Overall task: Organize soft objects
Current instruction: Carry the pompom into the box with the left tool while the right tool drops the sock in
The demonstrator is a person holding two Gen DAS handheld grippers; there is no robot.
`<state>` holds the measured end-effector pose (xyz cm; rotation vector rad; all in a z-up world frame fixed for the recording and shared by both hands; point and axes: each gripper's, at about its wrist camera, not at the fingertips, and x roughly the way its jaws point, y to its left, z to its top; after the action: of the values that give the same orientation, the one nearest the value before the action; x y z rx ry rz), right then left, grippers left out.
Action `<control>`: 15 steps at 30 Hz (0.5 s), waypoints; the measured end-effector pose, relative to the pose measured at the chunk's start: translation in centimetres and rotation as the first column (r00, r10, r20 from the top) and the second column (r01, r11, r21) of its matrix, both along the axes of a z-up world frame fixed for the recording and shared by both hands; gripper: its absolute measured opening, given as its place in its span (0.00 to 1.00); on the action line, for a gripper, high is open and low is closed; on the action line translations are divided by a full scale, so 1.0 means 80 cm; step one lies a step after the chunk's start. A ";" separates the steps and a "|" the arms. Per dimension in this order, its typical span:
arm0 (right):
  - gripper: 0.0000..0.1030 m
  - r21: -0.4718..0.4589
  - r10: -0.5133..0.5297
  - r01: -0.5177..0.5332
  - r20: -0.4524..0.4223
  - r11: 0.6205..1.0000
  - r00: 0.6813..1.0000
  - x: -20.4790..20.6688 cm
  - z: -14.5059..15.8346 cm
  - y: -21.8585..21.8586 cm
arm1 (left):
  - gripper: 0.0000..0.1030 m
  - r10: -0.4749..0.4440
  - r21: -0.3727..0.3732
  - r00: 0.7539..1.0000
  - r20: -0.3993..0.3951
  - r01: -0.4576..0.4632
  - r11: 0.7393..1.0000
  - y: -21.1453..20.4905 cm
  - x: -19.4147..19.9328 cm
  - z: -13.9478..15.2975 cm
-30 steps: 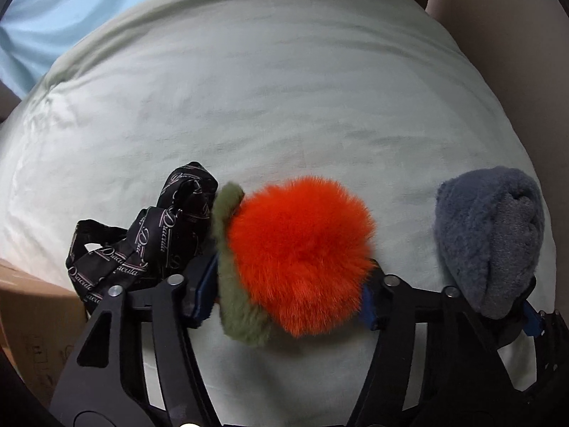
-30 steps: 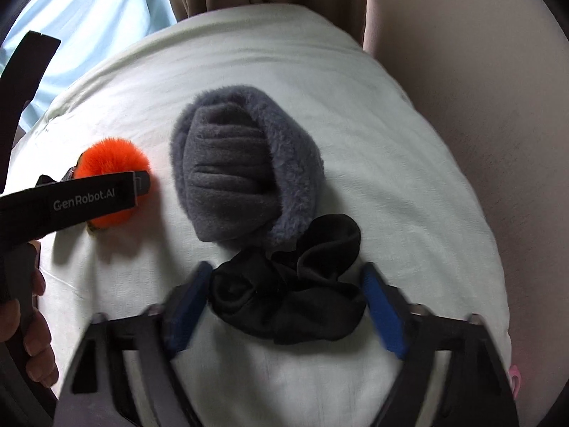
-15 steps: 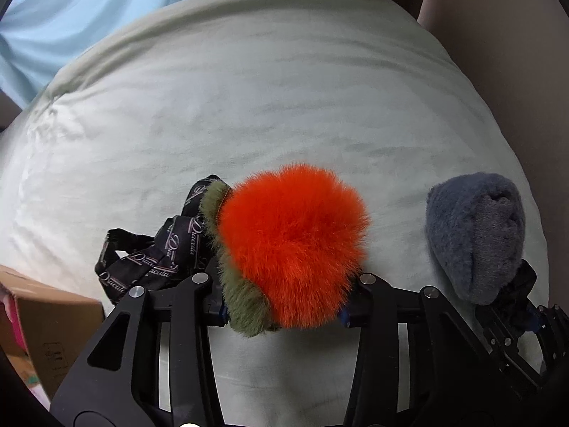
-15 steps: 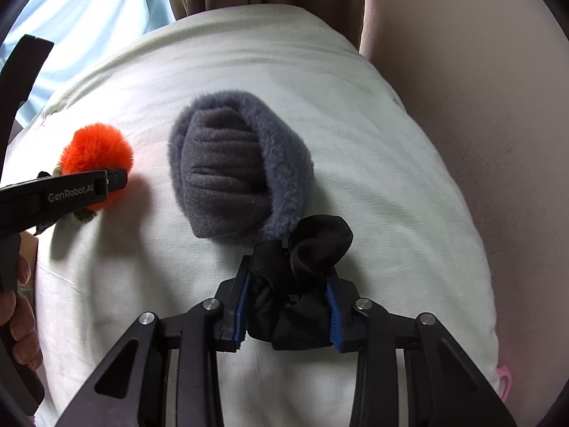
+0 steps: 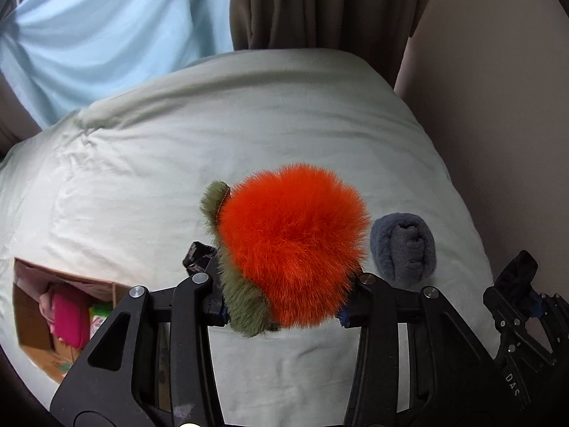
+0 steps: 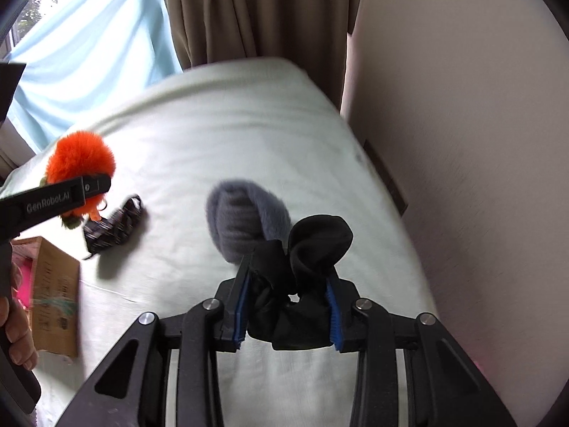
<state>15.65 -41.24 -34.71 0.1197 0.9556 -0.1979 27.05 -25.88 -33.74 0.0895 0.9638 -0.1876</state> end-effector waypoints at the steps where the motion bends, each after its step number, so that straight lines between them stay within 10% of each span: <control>1: 0.32 -0.004 0.000 0.000 0.014 1.000 1.000 -0.005 0.014 0.001 | 0.37 0.007 -0.008 1.000 0.008 -0.007 1.000 0.004 -0.008 0.013; 15: 0.32 0.007 0.042 -0.044 0.151 0.999 0.988 -0.068 0.171 0.059 | 0.37 0.082 -0.061 0.992 0.097 -0.076 0.995 0.088 -0.123 0.161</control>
<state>10.19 -36.50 -21.03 0.1214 0.8075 -0.1422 17.18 -18.82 -20.85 0.0077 0.8603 -0.1363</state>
